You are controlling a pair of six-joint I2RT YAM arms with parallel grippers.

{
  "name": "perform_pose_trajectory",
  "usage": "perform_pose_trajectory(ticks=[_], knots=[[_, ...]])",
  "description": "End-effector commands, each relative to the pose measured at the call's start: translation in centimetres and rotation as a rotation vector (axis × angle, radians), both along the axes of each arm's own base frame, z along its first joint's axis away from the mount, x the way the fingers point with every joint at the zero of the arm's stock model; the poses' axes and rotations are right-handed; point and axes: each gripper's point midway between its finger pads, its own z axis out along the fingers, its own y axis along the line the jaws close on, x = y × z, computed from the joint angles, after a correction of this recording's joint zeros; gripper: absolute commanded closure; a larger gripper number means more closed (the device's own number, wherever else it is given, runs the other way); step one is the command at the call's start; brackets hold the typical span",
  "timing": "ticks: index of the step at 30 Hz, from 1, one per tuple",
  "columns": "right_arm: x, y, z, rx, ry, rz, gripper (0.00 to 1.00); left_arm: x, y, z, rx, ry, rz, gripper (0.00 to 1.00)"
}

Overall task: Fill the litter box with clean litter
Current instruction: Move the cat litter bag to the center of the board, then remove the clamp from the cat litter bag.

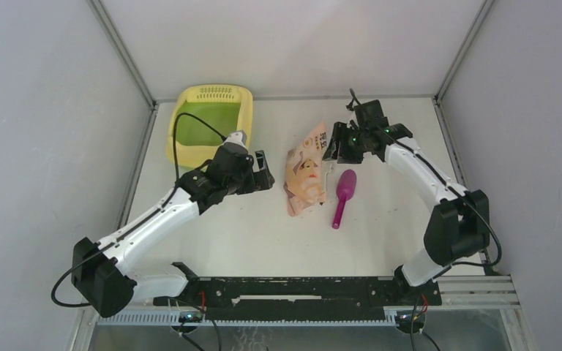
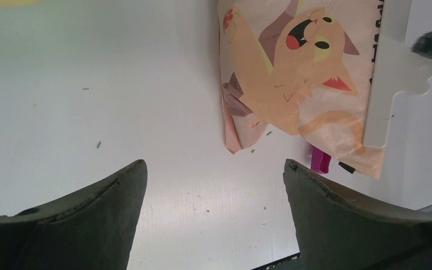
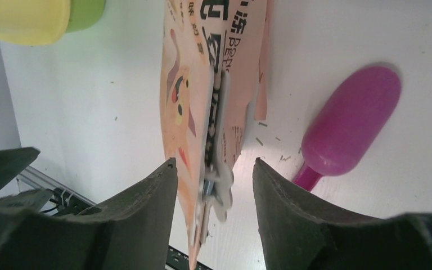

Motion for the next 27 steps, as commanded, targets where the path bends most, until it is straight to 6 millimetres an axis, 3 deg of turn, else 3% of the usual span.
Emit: perform_pose_trajectory(ticks=[1, 7, 17, 27], knots=[[-0.8, -0.8, 2.8, 0.017, -0.092, 0.01, 0.41, 1.5, -1.3, 2.9, -0.044, -0.077, 0.028, 0.06], [-1.9, -0.5, 2.2, 0.024, -0.074, 0.026, 0.44, 1.4, -2.0, 2.6, -0.037, -0.073, 0.019, 0.06], [-1.8, 0.3, 1.7, 0.047, -0.061, 0.035, 0.44, 1.2, -2.2, 2.7, -0.03, -0.076, 0.011, 0.06], [-1.6, 1.1, 1.2, 0.062, -0.049, 0.046, 0.55, 1.0, -1.9, 2.5, -0.019, -0.074, 0.01, 0.06]])
